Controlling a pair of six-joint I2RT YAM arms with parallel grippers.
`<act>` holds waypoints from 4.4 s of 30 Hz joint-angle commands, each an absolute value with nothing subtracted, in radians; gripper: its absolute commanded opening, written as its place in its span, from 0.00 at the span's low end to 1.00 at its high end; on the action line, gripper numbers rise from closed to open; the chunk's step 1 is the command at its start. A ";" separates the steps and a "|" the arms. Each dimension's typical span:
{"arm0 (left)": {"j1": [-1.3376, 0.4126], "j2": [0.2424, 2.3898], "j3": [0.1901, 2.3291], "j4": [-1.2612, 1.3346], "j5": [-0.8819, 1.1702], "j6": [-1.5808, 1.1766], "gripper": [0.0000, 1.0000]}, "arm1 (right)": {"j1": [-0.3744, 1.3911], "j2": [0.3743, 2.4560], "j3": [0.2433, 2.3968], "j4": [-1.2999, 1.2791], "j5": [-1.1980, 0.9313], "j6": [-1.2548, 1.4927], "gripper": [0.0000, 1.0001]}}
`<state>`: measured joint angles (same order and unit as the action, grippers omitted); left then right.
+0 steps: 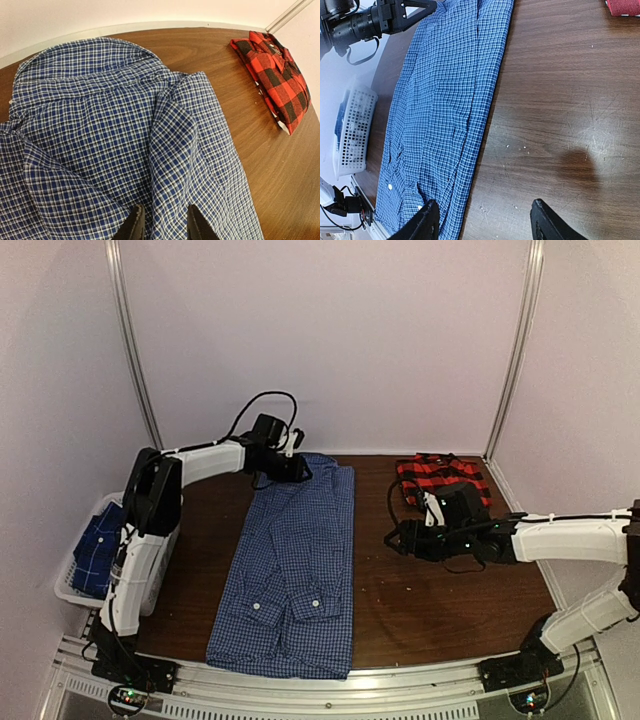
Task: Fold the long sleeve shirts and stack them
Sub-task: Smooth out the sleeve at the center of the board, then adjust the rectangle-folded shirt at the center of the board.
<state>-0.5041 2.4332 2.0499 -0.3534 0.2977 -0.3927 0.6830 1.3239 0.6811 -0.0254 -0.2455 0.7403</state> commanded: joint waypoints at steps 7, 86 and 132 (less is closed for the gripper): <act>-0.502 2.227 1.813 -0.224 0.395 -0.470 0.24 | 0.689 1.402 0.772 0.035 -0.242 0.719 0.64; -0.436 2.343 1.641 -0.091 0.525 -0.628 0.21 | 0.472 2.758 2.114 0.541 -0.652 1.273 0.18; -0.410 1.740 0.986 -0.127 0.073 -0.577 0.35 | 0.648 1.869 0.959 0.233 -0.322 0.728 0.44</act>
<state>-0.4282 1.7580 1.0080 -0.1574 0.1268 -0.5739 0.6495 1.8328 0.9508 0.2432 -0.3714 0.7391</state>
